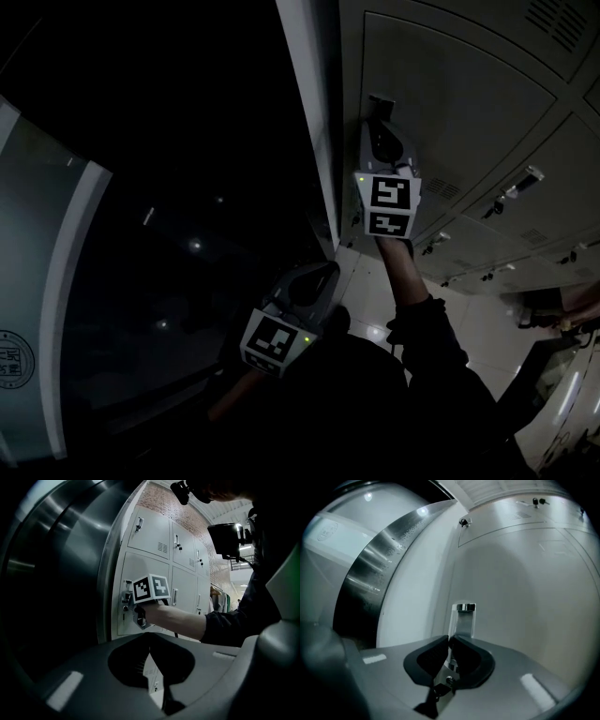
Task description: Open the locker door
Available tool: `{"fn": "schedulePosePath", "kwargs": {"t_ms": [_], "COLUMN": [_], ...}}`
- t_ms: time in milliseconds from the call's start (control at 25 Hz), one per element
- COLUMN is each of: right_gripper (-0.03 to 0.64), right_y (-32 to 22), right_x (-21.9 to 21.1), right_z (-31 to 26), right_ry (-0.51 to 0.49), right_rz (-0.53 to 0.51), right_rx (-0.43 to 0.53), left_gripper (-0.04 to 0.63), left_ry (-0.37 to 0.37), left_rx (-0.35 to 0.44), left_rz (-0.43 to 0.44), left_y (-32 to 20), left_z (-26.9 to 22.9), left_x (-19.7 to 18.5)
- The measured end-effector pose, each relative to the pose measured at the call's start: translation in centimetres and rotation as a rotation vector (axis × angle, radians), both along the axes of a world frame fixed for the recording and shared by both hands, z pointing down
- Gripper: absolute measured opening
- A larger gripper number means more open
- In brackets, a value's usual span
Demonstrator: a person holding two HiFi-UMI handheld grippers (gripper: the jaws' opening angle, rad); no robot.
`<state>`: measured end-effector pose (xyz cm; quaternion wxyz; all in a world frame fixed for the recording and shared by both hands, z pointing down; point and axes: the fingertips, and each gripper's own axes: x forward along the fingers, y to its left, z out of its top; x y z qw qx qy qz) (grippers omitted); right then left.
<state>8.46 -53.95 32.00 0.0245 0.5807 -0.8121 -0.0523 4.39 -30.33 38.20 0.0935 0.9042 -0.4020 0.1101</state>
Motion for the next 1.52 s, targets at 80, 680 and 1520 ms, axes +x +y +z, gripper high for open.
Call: {"fn": "schedulePosePath", "kwargs": {"t_ms": [80, 680, 1520], "right_gripper": [0.023, 0.04, 0.0], "right_y": [-0.2, 7.6, 32.9], "right_x": [-0.2, -1.4, 9.9], "right_z": [0.0, -0.3, 0.3], "right_ry": [-0.015, -0.105, -0.084], "right_rz": [0.03, -0.166, 0.056], "right_rx": [0.008, 0.015, 0.046], "left_gripper": [0.011, 0.011, 0.011], "left_ry": [-0.01, -0.02, 0.04], "left_rx": [-0.01, 0.012, 0.02], "left_rz": [0.003, 0.047, 0.17], "left_y": [0.2, 2.9, 22.5], "left_z": [0.1, -0.8, -0.2], "left_x": [0.1, 0.2, -5.8]}}
